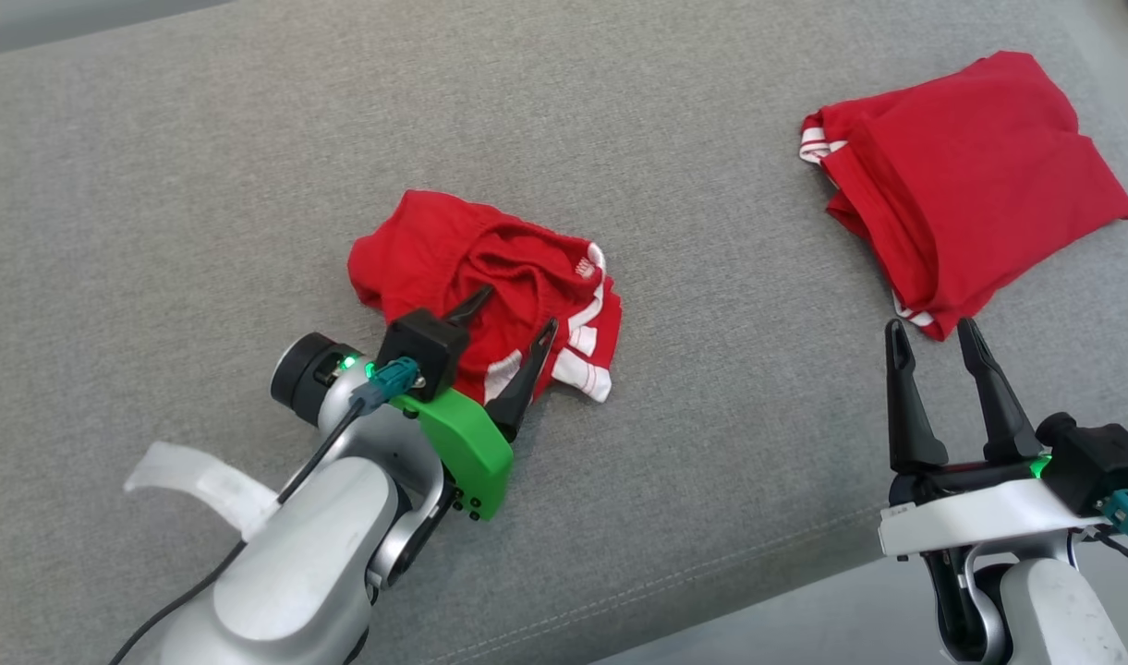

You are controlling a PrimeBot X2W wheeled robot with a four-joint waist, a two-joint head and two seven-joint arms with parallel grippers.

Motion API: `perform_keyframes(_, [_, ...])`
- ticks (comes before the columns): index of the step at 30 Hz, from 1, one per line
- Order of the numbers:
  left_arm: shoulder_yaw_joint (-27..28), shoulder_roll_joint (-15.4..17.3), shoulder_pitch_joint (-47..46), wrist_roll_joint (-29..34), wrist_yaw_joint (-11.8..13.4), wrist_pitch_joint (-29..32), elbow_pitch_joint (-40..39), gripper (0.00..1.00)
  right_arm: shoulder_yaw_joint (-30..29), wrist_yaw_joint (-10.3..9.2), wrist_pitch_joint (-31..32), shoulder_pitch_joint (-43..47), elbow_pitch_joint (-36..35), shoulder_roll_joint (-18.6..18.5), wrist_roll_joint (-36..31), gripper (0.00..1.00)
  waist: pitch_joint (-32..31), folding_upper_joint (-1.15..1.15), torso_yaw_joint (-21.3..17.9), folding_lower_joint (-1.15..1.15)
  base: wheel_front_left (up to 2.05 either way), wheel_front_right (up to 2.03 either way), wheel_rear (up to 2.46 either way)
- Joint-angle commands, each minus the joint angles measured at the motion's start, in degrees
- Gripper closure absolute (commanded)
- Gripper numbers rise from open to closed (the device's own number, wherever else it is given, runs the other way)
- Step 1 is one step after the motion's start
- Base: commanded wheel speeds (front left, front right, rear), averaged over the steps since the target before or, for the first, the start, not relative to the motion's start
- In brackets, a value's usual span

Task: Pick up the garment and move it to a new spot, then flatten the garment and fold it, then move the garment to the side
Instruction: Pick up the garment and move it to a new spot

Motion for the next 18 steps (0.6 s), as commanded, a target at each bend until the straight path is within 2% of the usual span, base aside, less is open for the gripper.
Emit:
perform_keyframes(1, [0.5,0.7,0.2,0.0,0.4,-1.2,-1.3,0.00,0.0,-0.06,-0.4,-0.8,0.0,-0.1,-0.8,0.00,-1.2,0.00,1.8,0.00,0.00,0.00,0.00])
perform_keyframes(6, [3.1,2.0,3.3,-2.0,2.0,-3.8,-7.7,0.00,0.4,-0.06,-0.4,-1.3,-0.4,-0.1,-2.7,0.00,-3.1,0.00,5.0,0.00,0.00,0.00,0.00])
perform_keyframes(13, [9.4,5.1,8.5,-3.3,8.3,-8.7,-15.3,0.00,1.7,-0.06,1.1,-1.7,-0.9,-0.3,-5.1,0.00,-5.1,0.00,9.5,0.00,0.00,0.00,0.00])
perform_keyframes(18, [14.8,6.4,12.7,-5.3,11.6,-13.3,-17.5,0.00,3.0,-0.06,1.5,-1.7,-0.2,-1.1,-5.2,0.00,-6.7,0.00,11.6,0.00,0.00,0.00,0.00])
